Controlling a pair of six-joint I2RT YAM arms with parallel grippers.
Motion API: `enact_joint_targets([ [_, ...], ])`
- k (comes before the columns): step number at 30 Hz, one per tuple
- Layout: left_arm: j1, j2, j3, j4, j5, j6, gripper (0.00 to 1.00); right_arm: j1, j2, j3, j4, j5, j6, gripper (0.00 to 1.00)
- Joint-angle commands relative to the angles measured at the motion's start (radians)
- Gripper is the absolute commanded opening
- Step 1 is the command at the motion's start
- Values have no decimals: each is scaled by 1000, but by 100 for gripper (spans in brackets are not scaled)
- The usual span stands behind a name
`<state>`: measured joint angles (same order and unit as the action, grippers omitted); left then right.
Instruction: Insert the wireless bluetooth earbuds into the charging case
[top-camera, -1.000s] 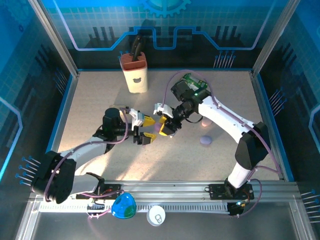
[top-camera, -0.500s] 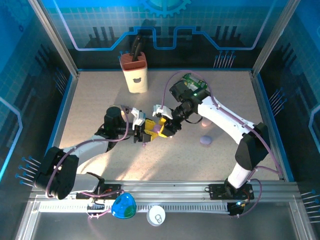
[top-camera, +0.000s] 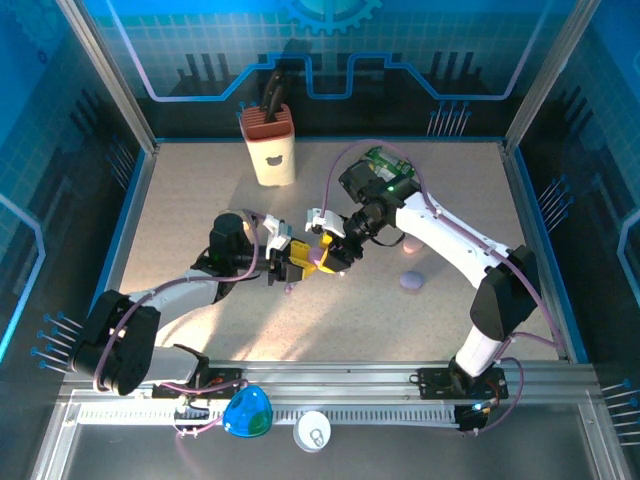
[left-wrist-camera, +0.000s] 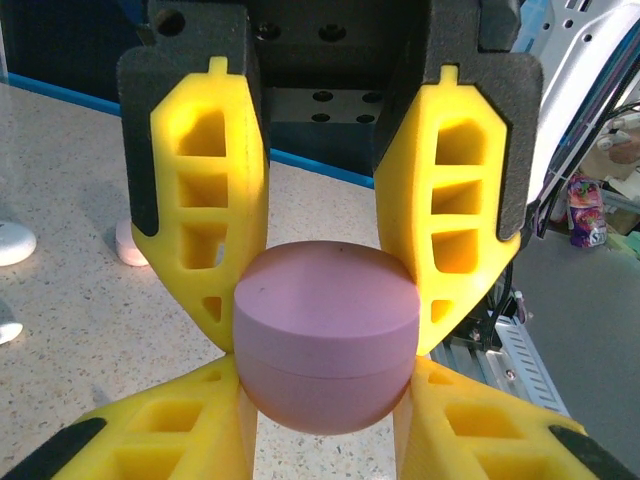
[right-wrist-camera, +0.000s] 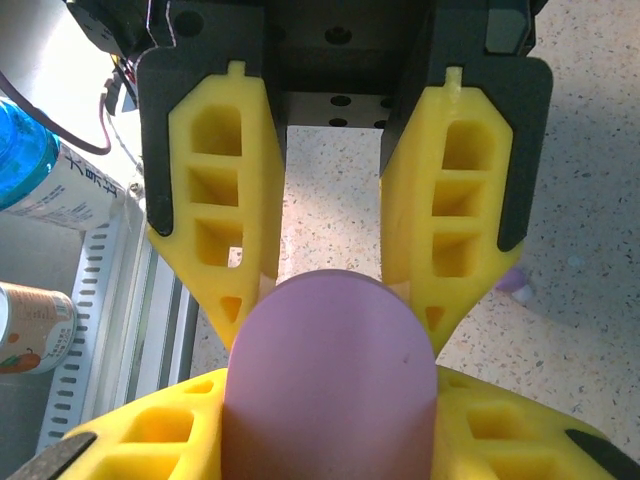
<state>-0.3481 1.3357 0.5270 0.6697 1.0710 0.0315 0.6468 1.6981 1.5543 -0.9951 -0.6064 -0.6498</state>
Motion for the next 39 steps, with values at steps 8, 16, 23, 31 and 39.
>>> enact_joint_targets([
  [8, -8, -6, 5, 65, 42, 19, 37, -22, -11, -9, 33, -24, 21, 56],
  [16, -6, -6, 4, 63, 38, 24, 37, -43, -17, -23, 33, -18, 27, 62],
  [23, -6, -2, 7, 56, 31, 30, 37, -52, -34, -37, 32, -19, 25, 62],
  [31, -6, -1, 8, 51, 32, 37, 38, -53, -28, -31, 23, -30, 31, 38],
  [39, -6, 0, 8, 62, 36, 31, 63, -46, -26, -12, 18, -19, 21, 24],
])
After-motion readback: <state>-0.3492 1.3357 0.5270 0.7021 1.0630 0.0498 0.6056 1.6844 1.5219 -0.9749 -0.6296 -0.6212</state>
